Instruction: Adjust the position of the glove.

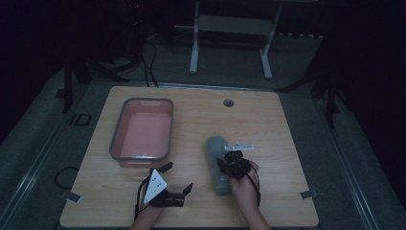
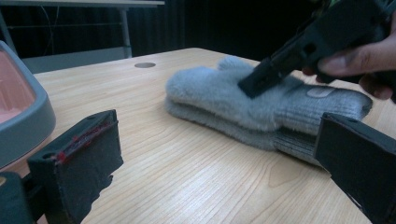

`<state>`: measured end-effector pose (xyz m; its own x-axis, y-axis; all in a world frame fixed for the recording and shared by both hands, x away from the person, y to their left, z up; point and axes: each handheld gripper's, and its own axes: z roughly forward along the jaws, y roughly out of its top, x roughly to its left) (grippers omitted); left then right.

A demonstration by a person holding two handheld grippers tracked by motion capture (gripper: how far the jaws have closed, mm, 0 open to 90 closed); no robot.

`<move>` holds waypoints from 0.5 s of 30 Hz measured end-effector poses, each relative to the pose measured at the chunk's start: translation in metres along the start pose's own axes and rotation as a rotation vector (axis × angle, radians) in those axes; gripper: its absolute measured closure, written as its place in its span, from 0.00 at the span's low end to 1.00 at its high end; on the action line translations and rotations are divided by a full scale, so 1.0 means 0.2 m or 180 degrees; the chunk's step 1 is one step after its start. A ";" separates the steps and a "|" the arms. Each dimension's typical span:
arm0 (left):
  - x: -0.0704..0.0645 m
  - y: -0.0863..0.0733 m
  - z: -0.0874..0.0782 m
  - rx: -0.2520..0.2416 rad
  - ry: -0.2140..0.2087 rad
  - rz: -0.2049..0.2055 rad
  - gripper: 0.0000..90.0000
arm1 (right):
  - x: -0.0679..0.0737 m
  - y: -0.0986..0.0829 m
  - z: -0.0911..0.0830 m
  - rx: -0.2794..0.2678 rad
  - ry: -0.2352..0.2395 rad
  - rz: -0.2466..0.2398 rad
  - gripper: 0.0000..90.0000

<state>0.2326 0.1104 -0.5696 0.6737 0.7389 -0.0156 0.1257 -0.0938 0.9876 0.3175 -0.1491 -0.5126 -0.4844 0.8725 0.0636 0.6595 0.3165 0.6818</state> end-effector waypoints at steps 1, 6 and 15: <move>0.00 0.00 0.00 -0.0001 0.0000 -0.0002 0.01 | 0.00 -0.01 0.01 0.0011 0.0013 0.0014 0.78; 0.00 0.00 0.00 0.0005 -0.0003 -0.0011 0.01 | -0.01 -0.04 0.04 0.0044 0.0003 -0.0047 0.69; 0.00 0.00 0.00 0.0023 -0.0007 -0.0002 0.01 | -0.02 -0.05 0.06 0.0039 0.0134 -0.0100 0.50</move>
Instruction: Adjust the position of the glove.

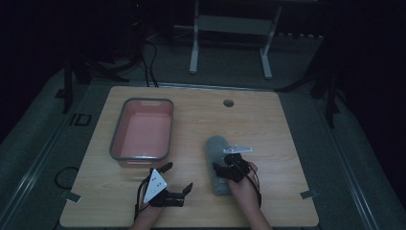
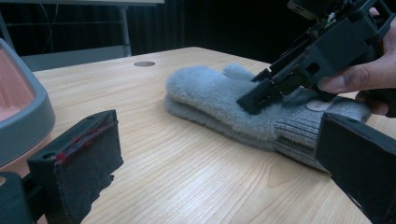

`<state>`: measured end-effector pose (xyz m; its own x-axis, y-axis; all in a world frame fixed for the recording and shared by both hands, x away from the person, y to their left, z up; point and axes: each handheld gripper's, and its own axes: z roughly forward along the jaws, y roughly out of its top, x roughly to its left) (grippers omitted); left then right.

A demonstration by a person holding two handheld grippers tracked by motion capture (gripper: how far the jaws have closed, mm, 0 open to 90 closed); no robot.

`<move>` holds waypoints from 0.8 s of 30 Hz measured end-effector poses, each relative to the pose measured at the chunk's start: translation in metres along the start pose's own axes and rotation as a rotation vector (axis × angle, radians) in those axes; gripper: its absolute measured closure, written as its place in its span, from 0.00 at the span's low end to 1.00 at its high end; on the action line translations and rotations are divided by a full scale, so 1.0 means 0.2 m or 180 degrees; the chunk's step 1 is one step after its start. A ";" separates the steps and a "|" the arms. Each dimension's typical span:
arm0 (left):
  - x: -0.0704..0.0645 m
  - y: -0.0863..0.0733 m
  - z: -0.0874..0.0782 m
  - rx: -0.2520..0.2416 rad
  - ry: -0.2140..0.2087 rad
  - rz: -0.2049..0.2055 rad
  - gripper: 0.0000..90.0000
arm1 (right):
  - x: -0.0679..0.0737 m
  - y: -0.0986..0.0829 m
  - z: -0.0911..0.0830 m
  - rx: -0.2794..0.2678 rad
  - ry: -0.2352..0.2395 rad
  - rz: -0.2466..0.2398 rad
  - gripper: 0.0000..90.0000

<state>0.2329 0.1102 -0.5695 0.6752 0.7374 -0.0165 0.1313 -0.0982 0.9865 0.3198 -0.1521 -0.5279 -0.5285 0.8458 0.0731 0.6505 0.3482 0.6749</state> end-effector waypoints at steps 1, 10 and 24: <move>0.00 0.00 0.00 0.0009 0.0008 0.0015 0.01 | -0.01 0.00 0.00 0.0000 0.0041 -0.0005 0.45; -0.02 0.02 0.02 0.0208 0.0086 0.0007 0.01 | -0.05 0.06 -0.15 -0.0238 0.0239 -0.0192 0.16; -0.04 0.21 0.16 0.0571 -0.0247 -0.0226 0.01 | -0.37 0.01 -0.27 -0.0443 0.0213 -0.0284 0.15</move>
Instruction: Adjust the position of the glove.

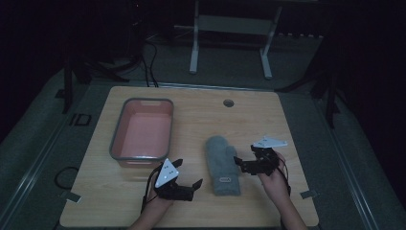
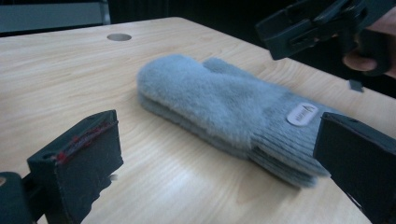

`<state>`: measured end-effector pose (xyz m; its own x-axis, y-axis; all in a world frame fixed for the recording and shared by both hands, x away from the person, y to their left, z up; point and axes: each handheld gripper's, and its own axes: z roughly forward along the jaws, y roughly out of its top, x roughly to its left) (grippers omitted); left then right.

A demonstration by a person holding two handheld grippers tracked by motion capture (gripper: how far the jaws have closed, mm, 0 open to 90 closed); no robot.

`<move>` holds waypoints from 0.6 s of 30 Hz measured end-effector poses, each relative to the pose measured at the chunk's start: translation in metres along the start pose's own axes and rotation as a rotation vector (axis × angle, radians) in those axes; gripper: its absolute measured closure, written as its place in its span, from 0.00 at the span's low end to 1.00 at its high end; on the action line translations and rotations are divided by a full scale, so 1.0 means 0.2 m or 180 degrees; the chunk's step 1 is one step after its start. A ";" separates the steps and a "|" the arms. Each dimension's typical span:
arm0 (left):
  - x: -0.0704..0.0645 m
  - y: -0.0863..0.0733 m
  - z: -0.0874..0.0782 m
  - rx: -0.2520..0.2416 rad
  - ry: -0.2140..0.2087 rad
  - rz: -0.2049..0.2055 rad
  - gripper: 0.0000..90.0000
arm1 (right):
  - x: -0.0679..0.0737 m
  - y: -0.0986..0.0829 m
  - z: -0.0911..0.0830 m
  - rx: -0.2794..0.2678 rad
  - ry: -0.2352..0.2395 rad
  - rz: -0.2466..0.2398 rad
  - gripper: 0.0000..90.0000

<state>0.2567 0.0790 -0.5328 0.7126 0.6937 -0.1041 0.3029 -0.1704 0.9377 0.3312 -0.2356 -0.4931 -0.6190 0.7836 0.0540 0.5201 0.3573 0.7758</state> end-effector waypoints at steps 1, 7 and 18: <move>0.00 0.02 0.02 0.0027 0.0004 0.0005 0.01 | -0.02 -0.01 -0.01 -0.0040 0.0114 0.0163 0.14; 0.05 0.10 0.18 0.0209 -0.0088 -0.0223 0.01 | -0.01 -0.01 0.02 -0.0082 0.0311 0.0287 0.16; 0.04 0.09 0.36 0.0636 -0.0147 -0.0503 0.06 | 0.04 -0.06 0.15 0.0100 0.0281 0.0275 0.39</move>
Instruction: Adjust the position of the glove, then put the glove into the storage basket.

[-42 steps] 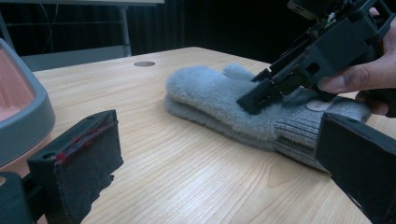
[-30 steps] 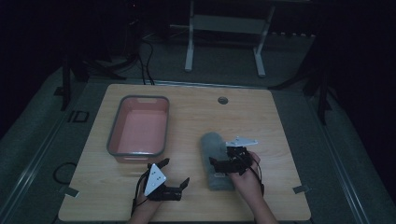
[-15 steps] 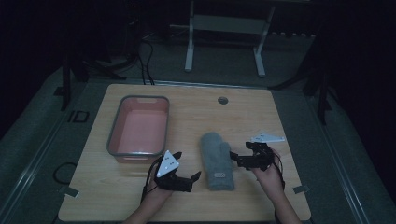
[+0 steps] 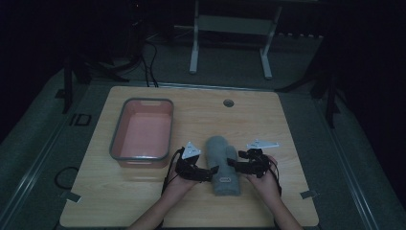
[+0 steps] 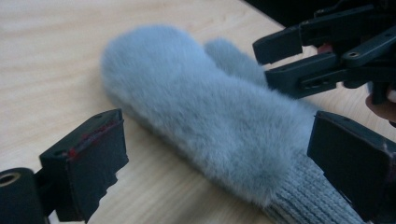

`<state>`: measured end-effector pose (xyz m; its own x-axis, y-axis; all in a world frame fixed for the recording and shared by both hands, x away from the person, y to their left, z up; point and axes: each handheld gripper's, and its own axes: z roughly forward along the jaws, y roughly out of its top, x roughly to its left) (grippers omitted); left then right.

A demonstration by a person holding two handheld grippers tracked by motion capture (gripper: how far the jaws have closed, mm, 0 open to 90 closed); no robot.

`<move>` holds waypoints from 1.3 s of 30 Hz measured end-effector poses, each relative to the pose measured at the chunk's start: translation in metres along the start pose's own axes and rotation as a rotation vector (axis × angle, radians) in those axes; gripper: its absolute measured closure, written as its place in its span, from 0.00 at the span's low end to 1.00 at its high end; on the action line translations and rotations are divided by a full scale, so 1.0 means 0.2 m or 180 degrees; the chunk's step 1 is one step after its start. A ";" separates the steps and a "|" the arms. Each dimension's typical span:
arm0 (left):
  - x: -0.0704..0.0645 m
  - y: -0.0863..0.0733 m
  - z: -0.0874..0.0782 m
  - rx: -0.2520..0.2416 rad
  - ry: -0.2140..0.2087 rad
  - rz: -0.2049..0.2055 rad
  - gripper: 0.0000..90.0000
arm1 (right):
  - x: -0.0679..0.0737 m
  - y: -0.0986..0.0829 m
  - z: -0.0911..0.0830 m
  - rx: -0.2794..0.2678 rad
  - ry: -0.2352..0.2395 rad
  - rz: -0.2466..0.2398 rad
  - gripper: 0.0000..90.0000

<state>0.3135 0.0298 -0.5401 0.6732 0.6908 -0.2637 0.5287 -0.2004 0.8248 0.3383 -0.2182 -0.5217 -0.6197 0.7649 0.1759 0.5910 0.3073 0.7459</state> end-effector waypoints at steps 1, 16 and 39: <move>0.00 0.00 0.01 0.0054 0.0003 0.0007 0.07 | -0.01 -0.01 0.01 0.0023 0.0015 0.0010 0.39; 0.03 -0.02 0.14 0.0567 -0.0026 -0.0152 0.15 | -0.06 -0.10 0.07 0.0241 0.0142 0.0026 0.30; 0.02 0.02 0.23 0.0673 -0.0581 -0.0197 0.73 | -0.08 -0.11 0.09 0.0345 0.0461 0.0171 0.79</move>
<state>0.3426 -0.0005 -0.5616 0.7083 0.5735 -0.4117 0.6547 -0.3154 0.6869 0.3449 -0.2276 -0.5513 -0.6491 0.6946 0.3101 0.6725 0.3334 0.6608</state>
